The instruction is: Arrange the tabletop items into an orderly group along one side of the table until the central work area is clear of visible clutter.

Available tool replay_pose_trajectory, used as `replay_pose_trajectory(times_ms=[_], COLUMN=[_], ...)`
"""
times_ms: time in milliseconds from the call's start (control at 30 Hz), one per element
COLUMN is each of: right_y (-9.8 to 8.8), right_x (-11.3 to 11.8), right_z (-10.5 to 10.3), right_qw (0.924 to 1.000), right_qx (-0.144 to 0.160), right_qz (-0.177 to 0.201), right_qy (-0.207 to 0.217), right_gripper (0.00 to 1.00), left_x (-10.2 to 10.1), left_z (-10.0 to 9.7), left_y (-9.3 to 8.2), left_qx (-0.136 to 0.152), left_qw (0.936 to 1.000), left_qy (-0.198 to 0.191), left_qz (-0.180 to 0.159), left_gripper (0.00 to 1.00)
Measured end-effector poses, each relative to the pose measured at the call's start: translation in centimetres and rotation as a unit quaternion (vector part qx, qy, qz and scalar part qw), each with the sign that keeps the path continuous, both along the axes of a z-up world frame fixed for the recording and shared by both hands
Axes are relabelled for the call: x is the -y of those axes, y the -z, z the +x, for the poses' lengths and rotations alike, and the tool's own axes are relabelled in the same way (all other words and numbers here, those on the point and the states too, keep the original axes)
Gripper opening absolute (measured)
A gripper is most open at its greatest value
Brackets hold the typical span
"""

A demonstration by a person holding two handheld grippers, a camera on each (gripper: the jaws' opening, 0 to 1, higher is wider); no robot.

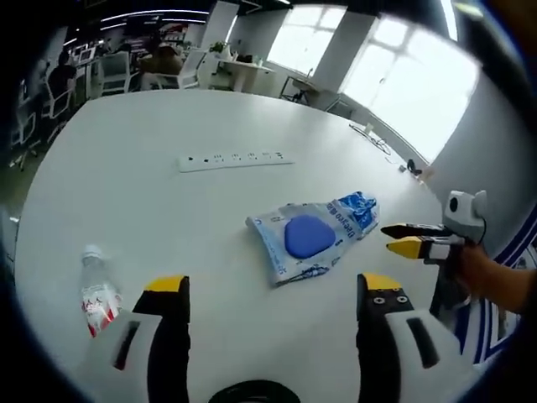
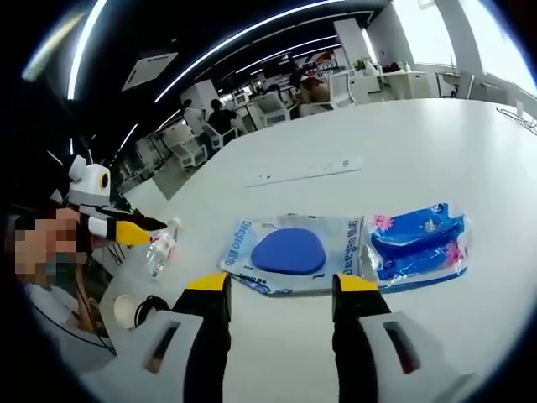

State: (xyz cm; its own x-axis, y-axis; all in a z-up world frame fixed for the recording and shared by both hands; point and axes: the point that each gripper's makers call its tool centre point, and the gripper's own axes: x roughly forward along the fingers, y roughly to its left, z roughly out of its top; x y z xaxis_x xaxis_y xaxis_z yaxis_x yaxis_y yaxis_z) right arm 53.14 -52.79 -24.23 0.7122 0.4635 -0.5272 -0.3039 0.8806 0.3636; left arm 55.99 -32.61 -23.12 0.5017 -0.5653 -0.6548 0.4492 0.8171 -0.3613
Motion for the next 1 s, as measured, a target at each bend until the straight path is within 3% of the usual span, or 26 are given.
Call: replay_pose_trajectory(times_ms=[567,1000], right_y=[-1.2,-1.4], right_x=[-3.3,-7.3], right_z=[-1.7,-4.0], right_qw=[0.9995,0.9975], right_qx=[0.004,-0.004], right_qz=[0.009,0.012], right_qy=[-0.03,-0.069], right_gripper=[0.51,0.52], left_x=[-2.6,-4.9], left_z=[-4.3,-7.3], left_y=[-1.4,-2.2], left_qx=[0.007,0.015], left_qw=[0.9998,0.9994], left_qy=[-0.017,-0.032], left_qz=[-0.002,0.0], left_gripper=[0.85,0.86])
